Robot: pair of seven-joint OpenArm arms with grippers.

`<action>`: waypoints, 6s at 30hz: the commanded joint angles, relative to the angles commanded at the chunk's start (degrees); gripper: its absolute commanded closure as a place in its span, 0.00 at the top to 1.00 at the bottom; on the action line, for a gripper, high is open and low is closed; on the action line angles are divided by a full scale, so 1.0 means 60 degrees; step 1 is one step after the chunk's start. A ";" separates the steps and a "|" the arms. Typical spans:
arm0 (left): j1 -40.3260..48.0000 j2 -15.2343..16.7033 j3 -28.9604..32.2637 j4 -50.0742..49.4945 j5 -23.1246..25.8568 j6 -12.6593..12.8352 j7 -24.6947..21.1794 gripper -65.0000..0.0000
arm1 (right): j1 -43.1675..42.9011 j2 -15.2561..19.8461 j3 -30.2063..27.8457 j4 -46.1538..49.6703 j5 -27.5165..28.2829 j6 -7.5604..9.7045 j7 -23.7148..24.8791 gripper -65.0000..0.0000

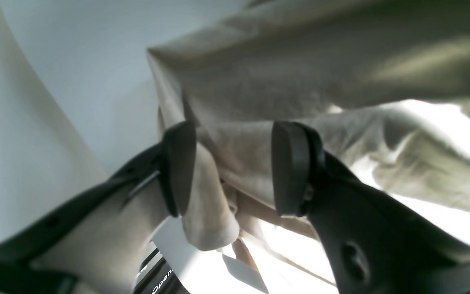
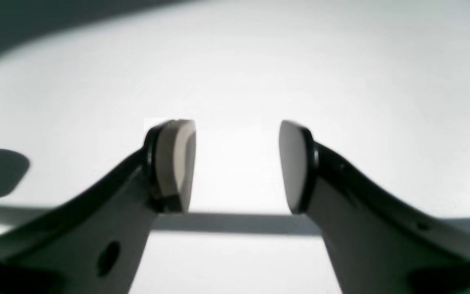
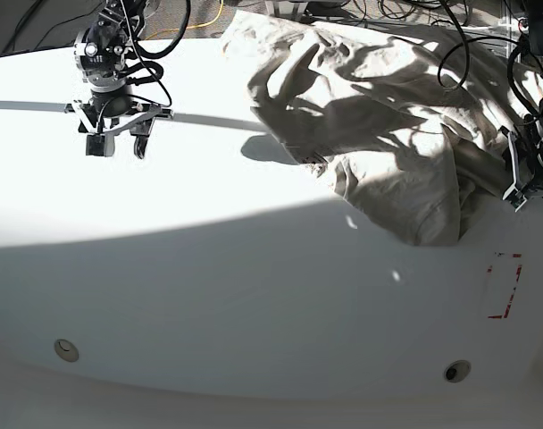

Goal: Layout the t-shirt on the table in an organized manner, then fold the t-shirt properly
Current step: 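Lift the t-shirt high and shake it out with both grippers, then grasp the t-shirt edge with each gripper, spreading them apart, then pull the held t-shirt edge toward the table front with both grippers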

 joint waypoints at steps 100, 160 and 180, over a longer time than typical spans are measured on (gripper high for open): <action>-0.2081 0.3590 0.0557 0.1963 0.0996 0.0000 0.2799 0.58 | 0.5099 0.4115 -0.2564 -0.6989 0.3853 0.0015 -0.1275 0.00; -0.4044 0.3502 0.2711 -0.1729 0.1070 0.0000 0.2593 0.00 | 0.5026 0.3822 -0.1905 -0.6989 0.3853 0.0703 -0.1275 0.00; -0.5626 0.2286 0.4205 -0.3121 0.1055 0.0000 0.0703 0.01 | 0.5700 0.4218 0.0410 -0.6960 0.3810 0.0689 -0.1245 0.00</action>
